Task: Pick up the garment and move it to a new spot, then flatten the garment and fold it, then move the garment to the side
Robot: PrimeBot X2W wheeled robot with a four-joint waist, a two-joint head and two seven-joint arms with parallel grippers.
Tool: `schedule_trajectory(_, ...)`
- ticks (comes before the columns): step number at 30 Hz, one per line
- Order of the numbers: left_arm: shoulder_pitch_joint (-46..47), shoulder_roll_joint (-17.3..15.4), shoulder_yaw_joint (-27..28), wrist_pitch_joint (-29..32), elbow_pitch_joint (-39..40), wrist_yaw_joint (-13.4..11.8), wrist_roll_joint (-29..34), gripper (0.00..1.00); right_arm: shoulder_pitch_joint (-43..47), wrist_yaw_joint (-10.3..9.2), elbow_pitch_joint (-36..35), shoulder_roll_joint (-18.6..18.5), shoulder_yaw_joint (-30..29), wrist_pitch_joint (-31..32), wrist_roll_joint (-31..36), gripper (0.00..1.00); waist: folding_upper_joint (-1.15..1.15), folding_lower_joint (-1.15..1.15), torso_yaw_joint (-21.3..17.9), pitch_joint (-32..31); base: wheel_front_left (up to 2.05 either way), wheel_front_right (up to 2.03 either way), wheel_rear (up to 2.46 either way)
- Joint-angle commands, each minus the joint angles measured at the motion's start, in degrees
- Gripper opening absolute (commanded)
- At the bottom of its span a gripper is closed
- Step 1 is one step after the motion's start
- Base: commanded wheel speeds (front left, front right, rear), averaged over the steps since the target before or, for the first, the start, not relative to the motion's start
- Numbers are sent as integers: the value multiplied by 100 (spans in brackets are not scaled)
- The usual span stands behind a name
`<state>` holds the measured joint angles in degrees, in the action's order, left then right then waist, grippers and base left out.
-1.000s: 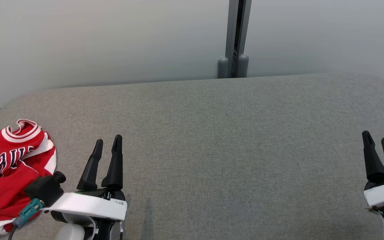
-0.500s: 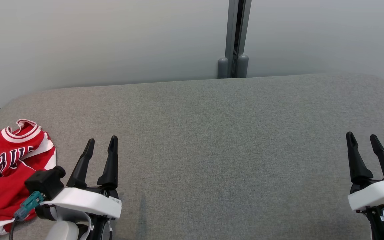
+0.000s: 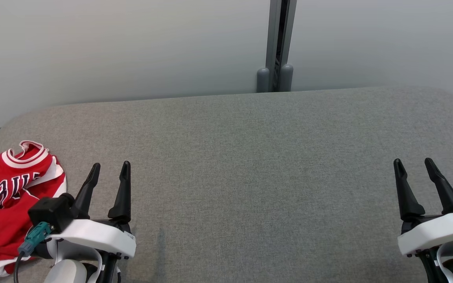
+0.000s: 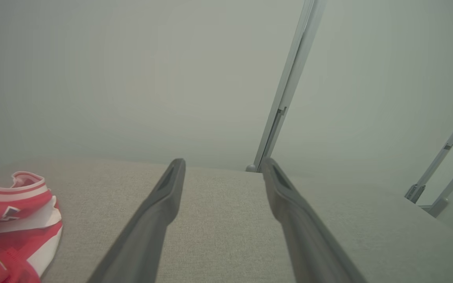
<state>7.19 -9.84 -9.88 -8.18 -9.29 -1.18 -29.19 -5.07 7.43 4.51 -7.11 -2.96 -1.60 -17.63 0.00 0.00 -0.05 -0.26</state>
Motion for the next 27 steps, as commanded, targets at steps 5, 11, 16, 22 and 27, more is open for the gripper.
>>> schedule_trajectory(5,58,-62,38,49,52,-89,297,100,38,9,-32,-7,85,-97,280,100,0,0,-6,-5,0,0,0)
schedule_trajectory(11,42,-85,17,91,35,-143,539,100,73,9,14,25,92,-139,492,100,0,0,0,-4,0,0,0)
schedule_trajectory(16,42,-115,36,125,12,-196,720,100,104,9,37,53,111,-209,641,100,0,0,8,0,0,0,0)
schedule_trajectory(22,24,-147,40,195,15,-248,921,100,139,10,59,94,150,-272,748,100,0,0,11,1,0,0,0)
schedule_trajectory(27,-44,-180,22,253,-2,-259,1076,100,157,10,61,92,195,-351,866,100,0,0,-14,-8,0,0,0)
